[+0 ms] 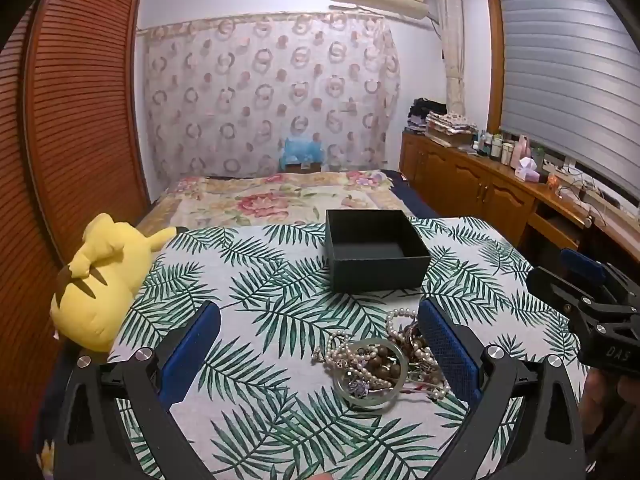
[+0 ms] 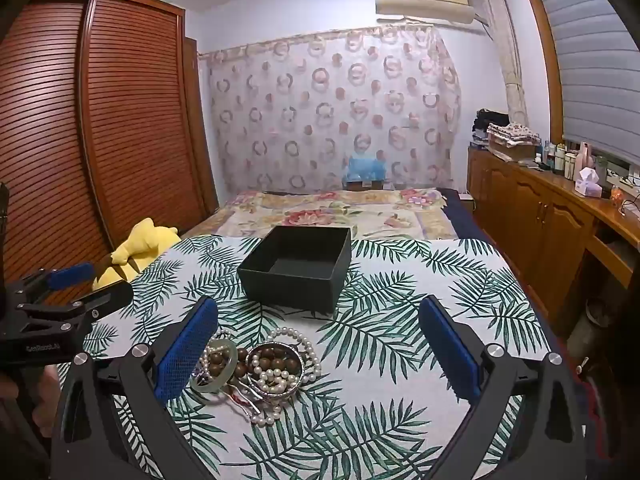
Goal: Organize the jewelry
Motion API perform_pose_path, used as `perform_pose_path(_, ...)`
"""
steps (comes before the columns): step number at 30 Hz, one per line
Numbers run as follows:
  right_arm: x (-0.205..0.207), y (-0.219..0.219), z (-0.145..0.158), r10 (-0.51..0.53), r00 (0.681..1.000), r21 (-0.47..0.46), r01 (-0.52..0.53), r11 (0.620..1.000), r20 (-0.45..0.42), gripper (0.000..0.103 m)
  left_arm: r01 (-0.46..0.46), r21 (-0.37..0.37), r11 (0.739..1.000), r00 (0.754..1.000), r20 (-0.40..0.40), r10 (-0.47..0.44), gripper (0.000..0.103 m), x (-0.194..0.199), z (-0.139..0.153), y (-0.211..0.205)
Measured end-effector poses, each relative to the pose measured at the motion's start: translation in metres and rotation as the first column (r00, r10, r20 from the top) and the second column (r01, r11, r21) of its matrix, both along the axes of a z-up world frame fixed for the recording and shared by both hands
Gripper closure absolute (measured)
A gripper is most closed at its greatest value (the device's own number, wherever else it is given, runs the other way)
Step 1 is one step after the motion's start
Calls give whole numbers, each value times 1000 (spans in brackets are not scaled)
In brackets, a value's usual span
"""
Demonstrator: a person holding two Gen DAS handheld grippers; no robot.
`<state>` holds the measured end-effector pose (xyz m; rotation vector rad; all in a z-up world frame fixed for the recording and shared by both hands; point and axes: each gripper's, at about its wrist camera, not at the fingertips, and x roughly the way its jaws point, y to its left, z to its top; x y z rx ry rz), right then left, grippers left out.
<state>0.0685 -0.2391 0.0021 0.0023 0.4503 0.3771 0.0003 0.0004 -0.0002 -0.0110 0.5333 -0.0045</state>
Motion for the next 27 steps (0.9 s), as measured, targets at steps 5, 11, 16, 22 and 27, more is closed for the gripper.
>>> perform_pose_path(5,1,-1,-1,-2,1000,0,2,1000,-2,3,0,-1,1000,1000,0,0,8,0,0,0)
perform_pose_path(11,0,-1,0,-2,1000,1,2,1000,0,3,0,-2,1000,1000,1,0,8,0,0,0)
perform_pose_path(16,0,-1,0,-1,1000,1,1,1000,-1,3,0,-3,1000,1000,2,0,8,0,0,0)
perform_pose_path(22,0,-1,0,-2,1000,2,2,1000,-1,3,0,-4,1000,1000,4,0,8,0,0,0)
perform_pose_path(27,0,0,1,1,1000,2,-1,1000,0,3,0,-5,1000,1000,4,0,8,0,0,0)
